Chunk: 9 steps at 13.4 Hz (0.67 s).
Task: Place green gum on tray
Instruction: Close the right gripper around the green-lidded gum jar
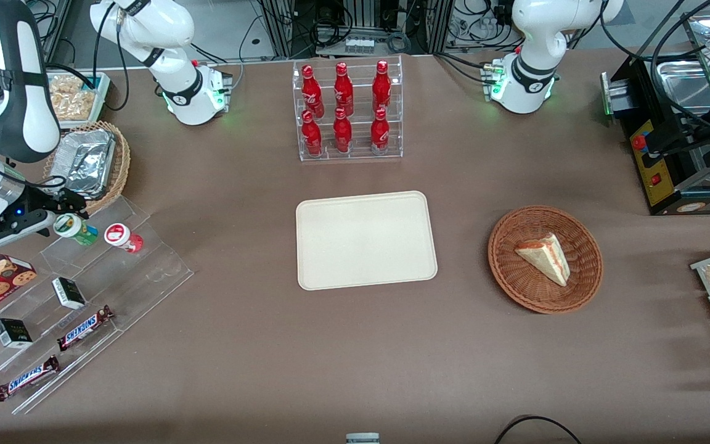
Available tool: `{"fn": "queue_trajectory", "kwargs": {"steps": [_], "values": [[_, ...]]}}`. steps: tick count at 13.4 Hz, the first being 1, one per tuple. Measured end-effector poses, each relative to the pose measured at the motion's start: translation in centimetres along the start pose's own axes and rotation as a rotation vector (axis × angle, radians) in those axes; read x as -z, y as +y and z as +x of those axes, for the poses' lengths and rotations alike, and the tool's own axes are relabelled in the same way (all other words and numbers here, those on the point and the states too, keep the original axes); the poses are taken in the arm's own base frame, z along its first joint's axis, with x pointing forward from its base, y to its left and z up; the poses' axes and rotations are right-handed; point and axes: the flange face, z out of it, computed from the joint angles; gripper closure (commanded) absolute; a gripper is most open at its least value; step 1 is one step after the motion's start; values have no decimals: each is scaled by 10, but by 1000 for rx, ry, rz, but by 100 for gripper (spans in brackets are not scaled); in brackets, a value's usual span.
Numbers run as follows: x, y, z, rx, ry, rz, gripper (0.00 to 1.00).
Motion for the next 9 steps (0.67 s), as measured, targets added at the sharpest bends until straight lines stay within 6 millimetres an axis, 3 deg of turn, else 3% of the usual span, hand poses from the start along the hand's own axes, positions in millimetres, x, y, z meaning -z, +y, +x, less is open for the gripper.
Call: {"fn": "queue_trajectory", "kwargs": {"steps": [2, 3, 7, 8, 9], "values": [[-1, 0, 0, 0, 1, -1, 5], [-2, 0, 0, 0, 0, -1, 14], [-3, 0, 0, 0, -1, 0, 83], [-3, 0, 0, 0, -1, 0, 97], [-3, 0, 0, 0, -1, 0, 100]]}}
